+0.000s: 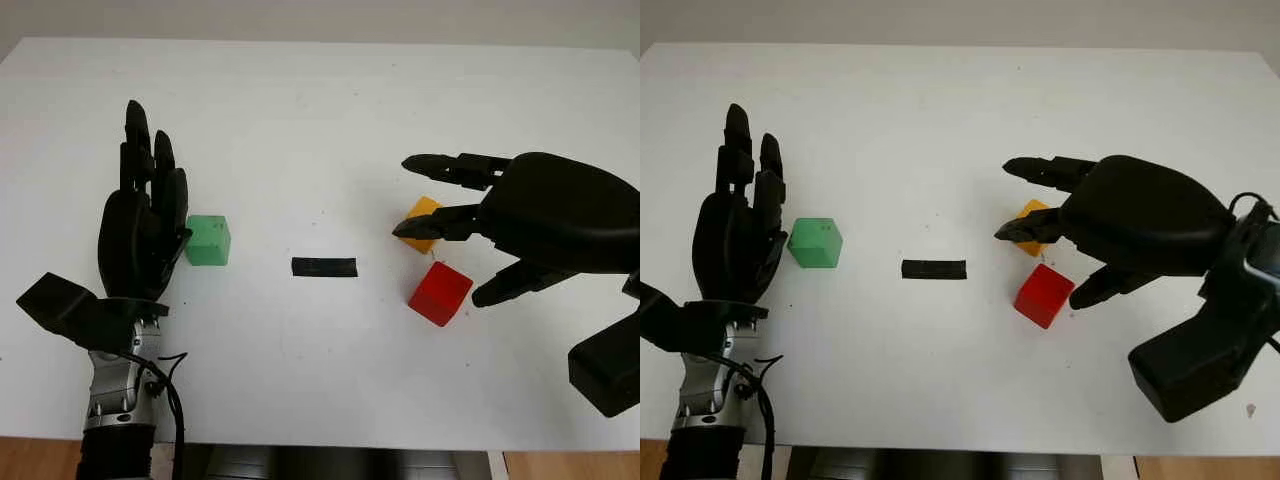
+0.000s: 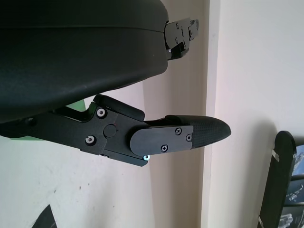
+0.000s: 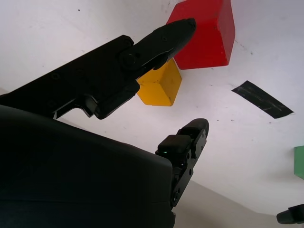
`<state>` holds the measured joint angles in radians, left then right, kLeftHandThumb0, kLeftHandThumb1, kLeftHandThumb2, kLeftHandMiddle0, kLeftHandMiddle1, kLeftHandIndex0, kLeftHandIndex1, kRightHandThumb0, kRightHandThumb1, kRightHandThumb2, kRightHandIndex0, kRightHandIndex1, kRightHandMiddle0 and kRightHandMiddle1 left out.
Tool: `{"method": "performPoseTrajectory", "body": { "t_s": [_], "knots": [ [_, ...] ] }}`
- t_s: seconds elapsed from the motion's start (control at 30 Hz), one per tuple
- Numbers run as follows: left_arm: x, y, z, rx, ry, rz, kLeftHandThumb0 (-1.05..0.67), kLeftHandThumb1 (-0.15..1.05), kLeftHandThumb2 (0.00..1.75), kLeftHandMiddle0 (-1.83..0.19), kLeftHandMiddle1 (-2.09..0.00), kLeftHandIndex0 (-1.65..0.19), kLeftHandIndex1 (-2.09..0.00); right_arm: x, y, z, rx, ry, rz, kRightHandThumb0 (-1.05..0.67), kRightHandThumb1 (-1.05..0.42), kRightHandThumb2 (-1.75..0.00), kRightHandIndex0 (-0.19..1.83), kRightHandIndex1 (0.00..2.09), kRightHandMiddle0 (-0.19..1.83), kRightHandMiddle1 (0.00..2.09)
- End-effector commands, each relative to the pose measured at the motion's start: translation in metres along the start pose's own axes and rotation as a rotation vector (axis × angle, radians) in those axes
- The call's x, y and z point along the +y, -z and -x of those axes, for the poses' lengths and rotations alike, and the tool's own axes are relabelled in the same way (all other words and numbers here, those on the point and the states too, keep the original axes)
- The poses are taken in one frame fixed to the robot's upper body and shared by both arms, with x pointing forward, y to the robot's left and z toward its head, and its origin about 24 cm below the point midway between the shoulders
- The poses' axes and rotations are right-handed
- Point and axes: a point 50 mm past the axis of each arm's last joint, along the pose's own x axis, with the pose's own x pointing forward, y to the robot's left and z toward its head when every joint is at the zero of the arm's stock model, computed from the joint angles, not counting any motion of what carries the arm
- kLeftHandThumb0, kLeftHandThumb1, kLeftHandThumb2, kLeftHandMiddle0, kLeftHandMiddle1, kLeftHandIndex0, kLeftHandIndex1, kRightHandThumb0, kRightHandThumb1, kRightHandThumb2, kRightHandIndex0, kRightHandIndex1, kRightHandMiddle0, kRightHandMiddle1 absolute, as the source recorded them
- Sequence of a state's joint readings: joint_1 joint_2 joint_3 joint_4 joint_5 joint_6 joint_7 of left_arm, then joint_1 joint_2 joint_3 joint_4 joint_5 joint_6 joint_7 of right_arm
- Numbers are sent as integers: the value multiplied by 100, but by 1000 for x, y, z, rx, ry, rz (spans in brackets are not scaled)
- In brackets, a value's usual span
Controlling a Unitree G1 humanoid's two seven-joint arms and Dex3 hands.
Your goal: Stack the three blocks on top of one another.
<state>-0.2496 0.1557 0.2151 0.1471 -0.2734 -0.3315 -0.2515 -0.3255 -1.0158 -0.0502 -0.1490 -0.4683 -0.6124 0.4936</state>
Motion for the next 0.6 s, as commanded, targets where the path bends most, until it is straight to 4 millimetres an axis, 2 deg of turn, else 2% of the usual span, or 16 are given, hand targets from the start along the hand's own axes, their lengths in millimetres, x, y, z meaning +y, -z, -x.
{"method": "performPoseTrajectory", "body": {
  "t_s": [0.0, 0.23, 0.57],
  "knots": [
    [2, -4, 1, -17, -2, -13, -69, 105, 48, 19, -1, 19, 0, 3, -1, 1, -1, -5, -4, -61, -76, -5, 12, 4, 64, 8],
    [2, -6, 1, -15, 3, -8, -69, 105, 48, 19, -1, 19, 0, 12, -1, 0, -15, -37, -32, -57, -75, -5, 10, 4, 64, 7],
    [1, -9, 1, -31, 2, 1, -69, 105, 47, 19, -1, 19, 0, 25, -3, 3, -2, -109, -6, -62, -74, -5, 7, 4, 62, 6]
  ]
}}
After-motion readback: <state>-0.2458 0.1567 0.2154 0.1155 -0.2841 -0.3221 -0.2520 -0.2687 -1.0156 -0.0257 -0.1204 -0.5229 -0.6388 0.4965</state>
